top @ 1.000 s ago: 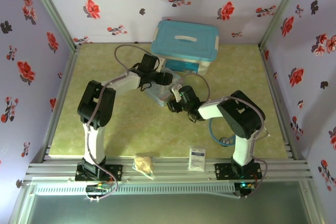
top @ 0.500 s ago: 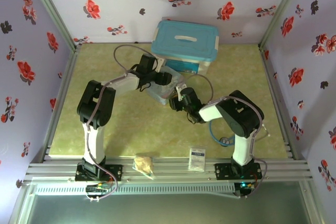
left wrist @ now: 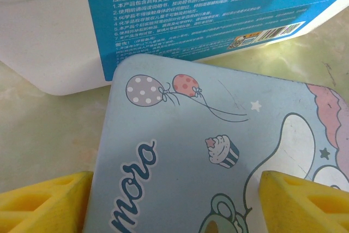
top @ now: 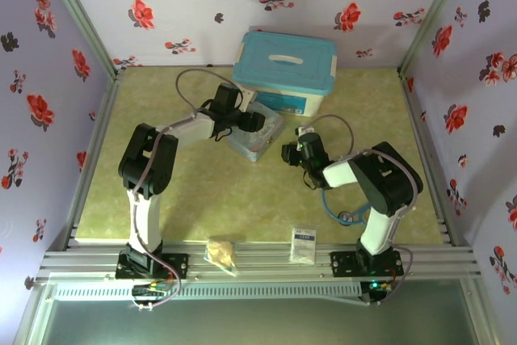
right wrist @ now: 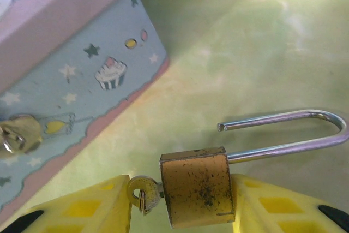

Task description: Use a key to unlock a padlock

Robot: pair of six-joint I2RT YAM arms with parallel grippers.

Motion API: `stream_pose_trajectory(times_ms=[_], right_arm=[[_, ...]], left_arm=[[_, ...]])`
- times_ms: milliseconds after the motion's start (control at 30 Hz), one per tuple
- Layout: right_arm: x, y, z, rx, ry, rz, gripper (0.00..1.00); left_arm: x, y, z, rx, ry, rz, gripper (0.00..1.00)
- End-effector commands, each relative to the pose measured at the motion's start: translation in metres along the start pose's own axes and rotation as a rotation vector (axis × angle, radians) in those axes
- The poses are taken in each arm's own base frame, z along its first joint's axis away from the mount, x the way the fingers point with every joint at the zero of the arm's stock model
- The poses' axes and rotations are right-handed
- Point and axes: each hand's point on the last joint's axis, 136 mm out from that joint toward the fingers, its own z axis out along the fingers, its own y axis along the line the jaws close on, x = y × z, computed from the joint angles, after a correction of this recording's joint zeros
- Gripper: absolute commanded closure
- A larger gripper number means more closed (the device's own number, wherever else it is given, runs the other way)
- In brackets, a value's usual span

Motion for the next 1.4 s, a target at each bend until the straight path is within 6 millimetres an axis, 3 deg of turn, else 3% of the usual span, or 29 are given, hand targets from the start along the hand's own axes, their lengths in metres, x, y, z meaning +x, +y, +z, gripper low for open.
stream_pose_trajectory(times_ms=[0,133,233,367,533,733,767,800,900,1033,1200,1367], right_arm=[[-0.004,-0.009,-0.020,0.072,0.080,0.001,0.51],[0.006,-0.007,-0.041,0.076,0.200,-0.026,0.50],[0.025,-0.009,-0.051,0.079,0.321,-0.079,0.47],[0.043,-0.021,-0.061,0.130,0.407,-0.098,0.48],[0.041,-0.025,-0.065,0.170,0.414,-0.050,0.48],[0.024,-0.011,-0.067,0.198,0.387,0.280,0.41],[0.021,-0.008,-0.063,0.191,0.369,0.339,0.35],[0.018,-0.005,-0.061,0.185,0.347,0.364,0.31],[0.007,-0.012,-0.053,0.238,0.257,0.401,0.31],[0.010,-0.027,-0.040,0.390,0.313,0.356,0.31],[0.021,-0.037,-0.021,0.466,0.335,0.312,0.31],[0.036,-0.037,-0.012,0.525,0.406,0.208,0.34]], left_arm=[[0.035,0.005,-0.004,0.001,0.115,-0.054,0.20],[-0.003,0.011,-0.026,0.000,0.023,-0.096,0.17],[-0.019,0.009,-0.034,0.002,0.008,-0.069,0.14],[-0.022,0.011,-0.040,-0.006,0.004,-0.086,0.12],[-0.016,0.023,-0.054,-0.078,0.016,-0.116,0.11],[-0.020,0.022,-0.103,-0.142,-0.027,-0.153,0.10],[-0.019,0.022,-0.114,-0.153,-0.037,-0.176,0.09],[-0.016,0.021,-0.122,-0.161,-0.045,-0.195,0.09],[0.007,0.014,-0.138,-0.194,-0.056,-0.226,0.02],[0.050,-0.005,-0.141,-0.328,0.015,-0.131,0.00],[0.091,-0.033,-0.126,-0.386,-0.016,-0.126,0.00],[0.102,-0.050,-0.095,-0.397,-0.030,-0.103,0.00]])
